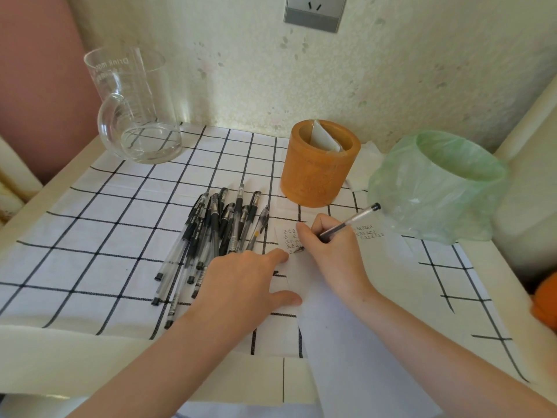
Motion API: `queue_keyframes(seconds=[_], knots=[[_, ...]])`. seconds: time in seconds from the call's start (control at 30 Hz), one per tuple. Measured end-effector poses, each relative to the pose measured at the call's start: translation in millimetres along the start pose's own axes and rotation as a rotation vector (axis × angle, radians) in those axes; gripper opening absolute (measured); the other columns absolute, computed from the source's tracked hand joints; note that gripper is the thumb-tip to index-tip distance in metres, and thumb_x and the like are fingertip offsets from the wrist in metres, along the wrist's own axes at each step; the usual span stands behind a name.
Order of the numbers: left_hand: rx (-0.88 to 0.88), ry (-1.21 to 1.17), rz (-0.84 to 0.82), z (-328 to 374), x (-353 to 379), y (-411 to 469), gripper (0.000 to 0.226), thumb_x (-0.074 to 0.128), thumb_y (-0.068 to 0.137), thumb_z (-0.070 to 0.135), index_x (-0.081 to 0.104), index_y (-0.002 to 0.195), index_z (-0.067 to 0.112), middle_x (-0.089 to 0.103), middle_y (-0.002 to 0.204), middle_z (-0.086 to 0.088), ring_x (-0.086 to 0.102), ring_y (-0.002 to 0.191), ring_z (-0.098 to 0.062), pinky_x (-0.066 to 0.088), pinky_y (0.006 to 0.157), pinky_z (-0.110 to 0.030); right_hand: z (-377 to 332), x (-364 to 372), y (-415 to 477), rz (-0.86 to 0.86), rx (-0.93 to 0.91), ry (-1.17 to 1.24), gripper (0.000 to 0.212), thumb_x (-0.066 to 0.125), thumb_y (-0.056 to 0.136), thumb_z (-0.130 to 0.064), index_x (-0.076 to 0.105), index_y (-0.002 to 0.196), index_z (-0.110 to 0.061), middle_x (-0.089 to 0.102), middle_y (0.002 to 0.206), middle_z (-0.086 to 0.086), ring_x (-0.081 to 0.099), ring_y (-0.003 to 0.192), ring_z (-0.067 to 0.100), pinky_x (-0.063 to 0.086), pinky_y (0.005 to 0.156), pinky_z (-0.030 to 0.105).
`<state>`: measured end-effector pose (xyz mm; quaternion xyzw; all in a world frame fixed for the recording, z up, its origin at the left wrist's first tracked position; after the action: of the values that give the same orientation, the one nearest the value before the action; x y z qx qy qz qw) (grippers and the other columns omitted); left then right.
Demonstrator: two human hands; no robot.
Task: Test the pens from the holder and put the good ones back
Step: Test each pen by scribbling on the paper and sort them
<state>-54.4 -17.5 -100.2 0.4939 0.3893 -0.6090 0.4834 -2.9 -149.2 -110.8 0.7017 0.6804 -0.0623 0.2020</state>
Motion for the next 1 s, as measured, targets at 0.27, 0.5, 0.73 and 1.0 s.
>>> queue_keyframes(seconds=[0.27, 0.5, 0.73, 1.0], knots=[[-0.011, -0.004, -0.014, -0.1, -2.8, 0.2, 0.065, 0.043, 0.077, 0.073, 0.032, 0.133, 0.042, 0.056, 0.083, 0.009, 0.054, 0.078, -0.011, 0.038, 0.063, -0.023, 12.8, -20.2, -1.6, 0.198, 0.333, 0.551, 0.036, 0.064, 0.088, -0.016, 0.048, 0.056, -0.011, 0.036, 0.038, -0.003, 0.028, 0.035, 0.01, 0.025, 0.04, 0.02], [-0.003, -0.025, -0.004, 1.3, -4.4, -0.3, 0.068, 0.045, 0.077, 0.072, 0.029, 0.135, 0.041, 0.06, 0.09, 0.01, 0.06, 0.087, -0.012, 0.039, 0.064, -0.023, 9.5, -18.2, -5.8, 0.026, 0.406, 0.585, 0.038, 0.057, 0.086, -0.042, 0.065, 0.07, -0.009, 0.048, 0.049, 0.005, 0.042, 0.042, 0.012, 0.031, 0.043, 0.022], [-0.092, -0.642, 0.055, -11.0, -10.4, 2.1, 0.063, 0.052, 0.088, 0.042, 0.021, 0.141, 0.03, 0.048, 0.069, 0.009, 0.048, 0.059, 0.0, 0.043, 0.061, -0.017, -8.5, -22.9, -7.7, -0.016, 0.413, 0.605, 0.023, 0.067, 0.084, -0.025, 0.054, 0.078, -0.007, 0.051, 0.049, 0.003, 0.041, 0.042, 0.014, 0.03, 0.04, 0.02], [0.007, -0.834, 0.037, 2.1, -13.5, 6.1, 0.073, 0.051, 0.093, 0.018, 0.002, 0.146, 0.031, 0.052, 0.083, 0.006, 0.049, 0.072, 0.001, 0.037, 0.069, -0.005, -19.2, -15.6, -16.7, -0.056, 0.393, 0.541, 0.036, 0.068, 0.085, -0.023, 0.047, 0.056, -0.017, 0.041, 0.042, 0.0, 0.031, 0.038, 0.012, 0.026, 0.039, 0.018]])
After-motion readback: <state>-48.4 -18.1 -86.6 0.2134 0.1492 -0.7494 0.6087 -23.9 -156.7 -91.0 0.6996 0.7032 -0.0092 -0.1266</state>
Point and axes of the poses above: each hand's wrist, its own y-axis towards the middle knuckle, its own x-axis out of the palm, z = x × y, the point moved 6 cm from there along y, towards the middle knuckle
